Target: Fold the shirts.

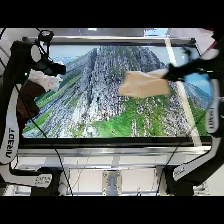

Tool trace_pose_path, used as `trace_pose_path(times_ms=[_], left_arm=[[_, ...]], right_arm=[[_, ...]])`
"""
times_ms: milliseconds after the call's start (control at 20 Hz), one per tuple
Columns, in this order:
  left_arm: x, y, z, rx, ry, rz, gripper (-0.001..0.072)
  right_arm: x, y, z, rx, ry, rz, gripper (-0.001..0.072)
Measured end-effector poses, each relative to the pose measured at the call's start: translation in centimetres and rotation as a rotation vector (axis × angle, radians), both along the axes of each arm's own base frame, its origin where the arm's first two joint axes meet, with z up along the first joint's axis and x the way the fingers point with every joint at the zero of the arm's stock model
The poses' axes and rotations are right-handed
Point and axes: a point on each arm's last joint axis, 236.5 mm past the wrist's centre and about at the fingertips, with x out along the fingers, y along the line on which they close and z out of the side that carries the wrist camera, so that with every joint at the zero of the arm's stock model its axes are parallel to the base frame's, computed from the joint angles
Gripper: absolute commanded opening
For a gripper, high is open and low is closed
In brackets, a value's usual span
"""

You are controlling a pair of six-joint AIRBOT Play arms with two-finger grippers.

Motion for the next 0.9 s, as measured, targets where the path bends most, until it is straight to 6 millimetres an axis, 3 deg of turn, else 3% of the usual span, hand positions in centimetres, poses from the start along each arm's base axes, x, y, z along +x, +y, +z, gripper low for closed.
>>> trace_pose_path(times_ms=[150, 250, 350, 500, 550, 650, 700, 900], left_arm=[[-0.4, -0.7, -0.2, -0.032, 0.019, 0.000, 0.0015], [-0.5, -1.2, -0.3, -0.064, 0.026, 0.007, 0.0015], [-0.6, -1.7, -0.4, -0.092, 0.031, 0.017, 0.0015], [-0.8, -2.4, -0.4, -0.133, 0.039, 0.026, 0.0015], [-0.8, -2.7, -0.4, -0.145, 0.042, 0.027, 0.0015], [-0.9, -3.0, -0.5, -0.160, 0.046, 0.028, 0.0015], [-0.9, -3.1, -0.5, -0.166, 0.047, 0.029, 0.0014], [-1.0, -3.3, -0.5, -0.178, 0.049, 0.030, 0.0015]], right_arm=[[-6.8, -10.5, 1.0, -0.118, 0.121, -0.184, 0.0028], [-12.0, -15.0, 0.4, -0.161, 0.243, -0.282, 0.0029], [-16.7, -17.8, -1.1, -0.186, 0.374, -0.357, 0.0029], [-22.2, -18.7, -3.9, -0.185, 0.562, -0.396, 0.0031], [-23.9, -18.9, -4.8, -0.193, 0.625, -0.399, 0.0079], [-26.3, -19.0, -5.9, -0.206, 0.714, -0.400, 0.0320], [-27.1, -18.9, -6.0, -0.208, 0.739, -0.397, 0.0405], [-26.8, -18.9, -4.3, -0.237, 0.696, -0.408, 0.0407]])
